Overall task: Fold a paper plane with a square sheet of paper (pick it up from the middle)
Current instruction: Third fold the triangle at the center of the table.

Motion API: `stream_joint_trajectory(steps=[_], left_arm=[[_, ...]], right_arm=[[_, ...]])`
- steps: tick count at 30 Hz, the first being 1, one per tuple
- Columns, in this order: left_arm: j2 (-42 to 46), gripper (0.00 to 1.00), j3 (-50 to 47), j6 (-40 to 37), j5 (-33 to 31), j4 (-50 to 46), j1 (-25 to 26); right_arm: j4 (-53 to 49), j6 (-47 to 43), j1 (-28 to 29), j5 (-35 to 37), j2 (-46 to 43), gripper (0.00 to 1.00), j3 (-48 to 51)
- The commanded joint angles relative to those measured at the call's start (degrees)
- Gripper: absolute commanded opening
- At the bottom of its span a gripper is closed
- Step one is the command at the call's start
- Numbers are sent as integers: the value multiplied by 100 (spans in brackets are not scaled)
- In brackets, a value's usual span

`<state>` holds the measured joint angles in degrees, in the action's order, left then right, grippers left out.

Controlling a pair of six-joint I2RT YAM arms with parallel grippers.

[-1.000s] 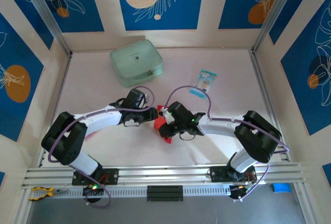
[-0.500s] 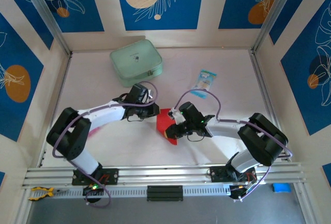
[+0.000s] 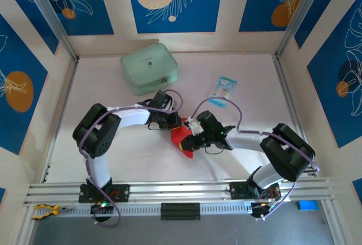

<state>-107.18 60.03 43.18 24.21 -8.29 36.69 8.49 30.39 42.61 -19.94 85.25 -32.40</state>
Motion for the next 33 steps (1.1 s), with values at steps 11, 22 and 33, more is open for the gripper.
stream_joint_trajectory(steps=[11,22,33], left_arm=[[-174,11,-47,-240,-58,-411,41],[-54,11,-96,-214,-136,-400,47],[48,11,-149,-178,-159,-357,48]], right_arm=[[-841,-341,-69,381,5,0,-390],[-1519,-618,-119,931,209,0,-757],[-1632,-646,-71,1140,315,0,-846]])
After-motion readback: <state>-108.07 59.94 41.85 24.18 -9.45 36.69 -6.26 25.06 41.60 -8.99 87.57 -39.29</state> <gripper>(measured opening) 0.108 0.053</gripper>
